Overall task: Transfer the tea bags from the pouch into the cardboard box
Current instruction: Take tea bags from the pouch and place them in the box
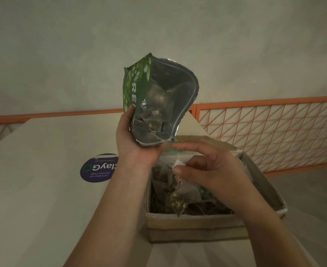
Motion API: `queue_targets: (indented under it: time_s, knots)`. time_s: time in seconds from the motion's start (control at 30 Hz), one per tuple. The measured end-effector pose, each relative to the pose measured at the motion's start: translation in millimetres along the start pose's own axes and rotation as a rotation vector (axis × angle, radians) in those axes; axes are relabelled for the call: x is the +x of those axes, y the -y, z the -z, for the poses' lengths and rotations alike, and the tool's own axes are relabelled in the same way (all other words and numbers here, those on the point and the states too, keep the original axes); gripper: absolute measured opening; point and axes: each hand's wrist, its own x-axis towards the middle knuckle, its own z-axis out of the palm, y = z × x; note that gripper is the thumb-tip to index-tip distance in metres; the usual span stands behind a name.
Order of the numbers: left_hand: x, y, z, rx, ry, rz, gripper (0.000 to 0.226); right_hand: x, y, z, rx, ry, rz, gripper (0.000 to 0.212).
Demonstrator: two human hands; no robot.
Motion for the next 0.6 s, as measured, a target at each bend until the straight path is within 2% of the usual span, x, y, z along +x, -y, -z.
queue_targets:
  time_s: [0.17,0.3,0.43,0.53,0.6]
  knots:
    - [0.5,-0.4,0.6,0.008,-0.004,0.001,0.047,2.3,-2.4,-1.4,-0.056,-0.060,0.067,0.043]
    - [0.9,-0.4,1.7,0.019,-0.004,0.002,0.050,2.9,-1.6,0.2,0.028,-0.055,0.073,0.041]
    - [1.0,-1.3,1.2,0.013,0.005,0.011,0.051,1.0,3.2,4.6,0.200,-0.145,0.109,0.030]
    - [0.8,-2.1,2.0,0.016,-0.008,0.002,0.049,-0.5,6.4,8.5,0.311,-0.203,0.149,0.042]
    - [-0.3,-2.6,1.8,-0.006,0.009,0.008,0.048,0.0,5.4,10.3,0.236,-0.209,0.156,0.045]
